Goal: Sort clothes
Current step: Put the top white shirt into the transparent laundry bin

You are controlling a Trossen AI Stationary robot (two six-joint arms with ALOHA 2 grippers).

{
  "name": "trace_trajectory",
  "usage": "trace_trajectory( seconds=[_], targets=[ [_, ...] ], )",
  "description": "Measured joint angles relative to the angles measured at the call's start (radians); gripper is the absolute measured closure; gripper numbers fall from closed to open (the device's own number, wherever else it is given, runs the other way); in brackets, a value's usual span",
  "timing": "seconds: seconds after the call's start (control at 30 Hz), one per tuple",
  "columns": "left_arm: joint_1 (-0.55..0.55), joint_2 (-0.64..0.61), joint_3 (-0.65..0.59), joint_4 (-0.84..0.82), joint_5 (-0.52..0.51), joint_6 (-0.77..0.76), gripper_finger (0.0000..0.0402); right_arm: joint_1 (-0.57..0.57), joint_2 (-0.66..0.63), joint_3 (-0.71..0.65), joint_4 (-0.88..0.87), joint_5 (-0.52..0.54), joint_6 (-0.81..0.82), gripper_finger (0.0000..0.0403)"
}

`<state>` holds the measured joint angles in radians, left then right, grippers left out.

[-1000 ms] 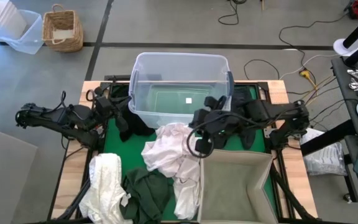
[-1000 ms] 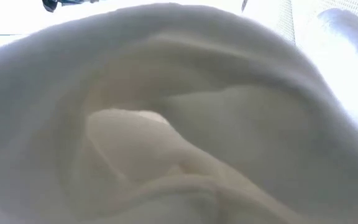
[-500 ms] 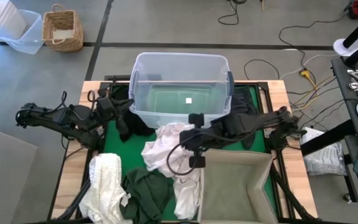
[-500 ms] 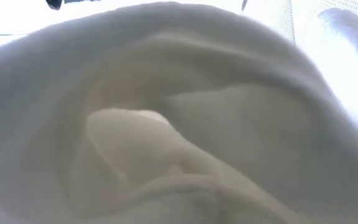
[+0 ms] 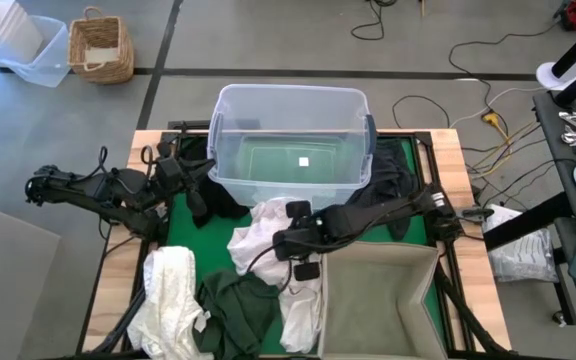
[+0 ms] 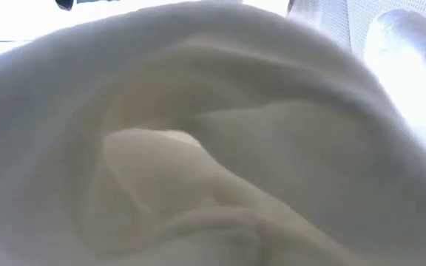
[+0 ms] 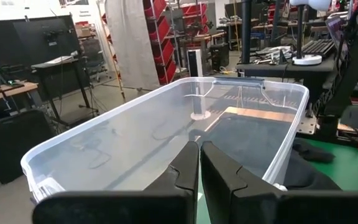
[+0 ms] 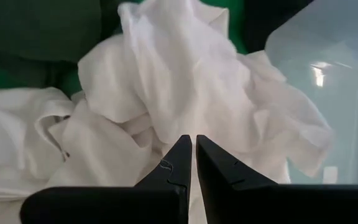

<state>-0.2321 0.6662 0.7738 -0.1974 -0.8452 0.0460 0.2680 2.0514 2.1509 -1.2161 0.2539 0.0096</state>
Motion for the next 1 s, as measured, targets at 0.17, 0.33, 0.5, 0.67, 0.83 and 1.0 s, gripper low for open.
trace_trajectory(
  seconds=[0.17, 0.33, 0.5, 0.67, 0.83, 1.0],
  targets=[
    [0.000, -0.001, 0.000, -0.001, 0.000, -0.001, 0.0401, -0.002, 0.060, 0.000, 0.028, 0.004, -0.044, 0.0380],
    [0.000, -0.001, 0.000, 0.000, 0.000, -0.001, 0.0401, -0.004, 0.109, 0.000, 0.069, 0.008, -0.086, 0.0339],
    [0.000, -0.001, 0.000, -0.001, 0.000, 0.005, 0.0401, -0.010, 0.130, -0.002, 0.094, 0.008, -0.101, 0.0274],
    [0.000, 0.003, 0.000, 0.000, 0.000, 0.005, 0.0401, -0.015, 0.148, -0.002, 0.161, 0.008, -0.107, 0.0219],
    [0.000, 0.004, 0.000, 0.000, 0.000, 0.005, 0.0401, -0.013, 0.171, -0.001, 0.211, 0.008, -0.123, 0.0194],
    [0.000, 0.004, 0.000, -0.001, 0.000, 0.005, 0.0401, -0.013, 0.201, -0.001, 0.220, 0.006, -0.124, 0.0192]
  ],
)
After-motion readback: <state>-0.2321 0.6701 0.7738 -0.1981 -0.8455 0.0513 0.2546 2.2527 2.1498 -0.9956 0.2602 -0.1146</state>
